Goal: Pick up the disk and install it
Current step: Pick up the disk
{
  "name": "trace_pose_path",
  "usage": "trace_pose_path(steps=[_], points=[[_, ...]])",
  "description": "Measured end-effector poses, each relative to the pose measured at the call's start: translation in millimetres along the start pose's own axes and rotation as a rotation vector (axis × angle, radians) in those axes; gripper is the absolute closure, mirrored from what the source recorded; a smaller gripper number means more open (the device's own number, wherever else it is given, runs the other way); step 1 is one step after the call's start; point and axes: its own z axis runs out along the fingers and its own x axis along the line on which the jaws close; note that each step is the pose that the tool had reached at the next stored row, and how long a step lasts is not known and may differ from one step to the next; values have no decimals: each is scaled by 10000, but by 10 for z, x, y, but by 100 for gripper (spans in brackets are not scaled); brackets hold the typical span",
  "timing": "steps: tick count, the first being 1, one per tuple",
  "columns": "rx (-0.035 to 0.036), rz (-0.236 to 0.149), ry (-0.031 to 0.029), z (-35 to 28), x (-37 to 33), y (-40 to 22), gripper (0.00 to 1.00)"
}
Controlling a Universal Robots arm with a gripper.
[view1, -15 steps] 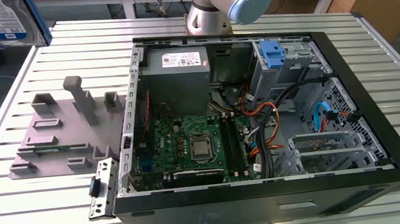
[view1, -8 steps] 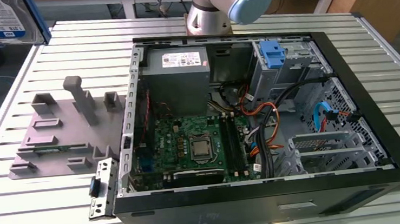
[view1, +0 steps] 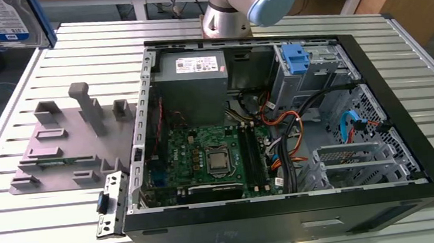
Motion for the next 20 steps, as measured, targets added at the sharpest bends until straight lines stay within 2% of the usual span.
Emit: trace_pose_path(steps=[4,9,20], points=[[1,0,0,-2,-1,-47,65],[0,0,-1,-3,-2,-76,65],[2,0,-1,-3,-1,-90,65]])
